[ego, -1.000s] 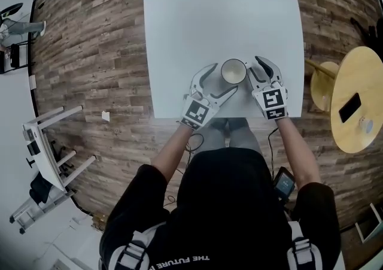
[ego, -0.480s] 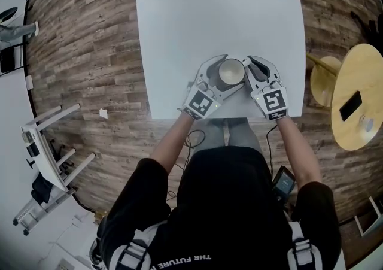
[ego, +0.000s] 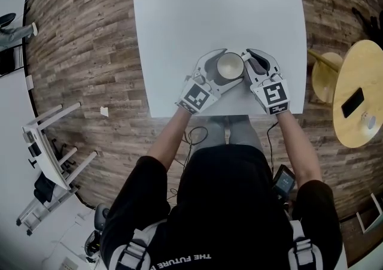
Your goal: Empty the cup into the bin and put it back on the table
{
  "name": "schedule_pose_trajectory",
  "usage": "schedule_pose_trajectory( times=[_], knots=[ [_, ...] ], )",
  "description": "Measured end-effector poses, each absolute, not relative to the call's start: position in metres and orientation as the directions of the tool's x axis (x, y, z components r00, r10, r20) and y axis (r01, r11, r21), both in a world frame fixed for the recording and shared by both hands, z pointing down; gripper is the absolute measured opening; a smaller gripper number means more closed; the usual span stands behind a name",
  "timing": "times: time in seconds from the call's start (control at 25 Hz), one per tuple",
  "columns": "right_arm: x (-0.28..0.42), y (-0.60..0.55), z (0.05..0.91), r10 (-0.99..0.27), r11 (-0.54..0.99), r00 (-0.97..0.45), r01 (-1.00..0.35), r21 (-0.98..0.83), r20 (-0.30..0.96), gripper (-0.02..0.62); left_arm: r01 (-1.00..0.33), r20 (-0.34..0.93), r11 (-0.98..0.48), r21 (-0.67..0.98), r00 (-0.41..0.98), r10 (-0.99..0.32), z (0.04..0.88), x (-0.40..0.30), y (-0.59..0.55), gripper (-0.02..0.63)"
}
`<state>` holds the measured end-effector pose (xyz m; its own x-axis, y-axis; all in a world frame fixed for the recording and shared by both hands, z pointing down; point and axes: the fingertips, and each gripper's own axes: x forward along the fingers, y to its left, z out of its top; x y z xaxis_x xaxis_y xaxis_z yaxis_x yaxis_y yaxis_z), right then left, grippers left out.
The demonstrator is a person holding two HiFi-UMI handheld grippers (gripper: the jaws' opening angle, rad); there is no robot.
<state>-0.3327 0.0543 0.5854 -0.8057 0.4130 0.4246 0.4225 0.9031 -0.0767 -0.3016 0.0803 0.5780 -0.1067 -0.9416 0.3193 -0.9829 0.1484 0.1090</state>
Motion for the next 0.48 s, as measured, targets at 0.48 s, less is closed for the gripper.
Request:
schedule_pose_trajectory(
  times=[0.48],
  knots=[
    [-0.305,0.057,0.465,0.353,0.92,-0.885,0.388,0.061,0.304,0.055,-0.983,0.195,0.031,0.181,0.005,-0.981,0.459,-0.281,0.085,0.377]
  ],
)
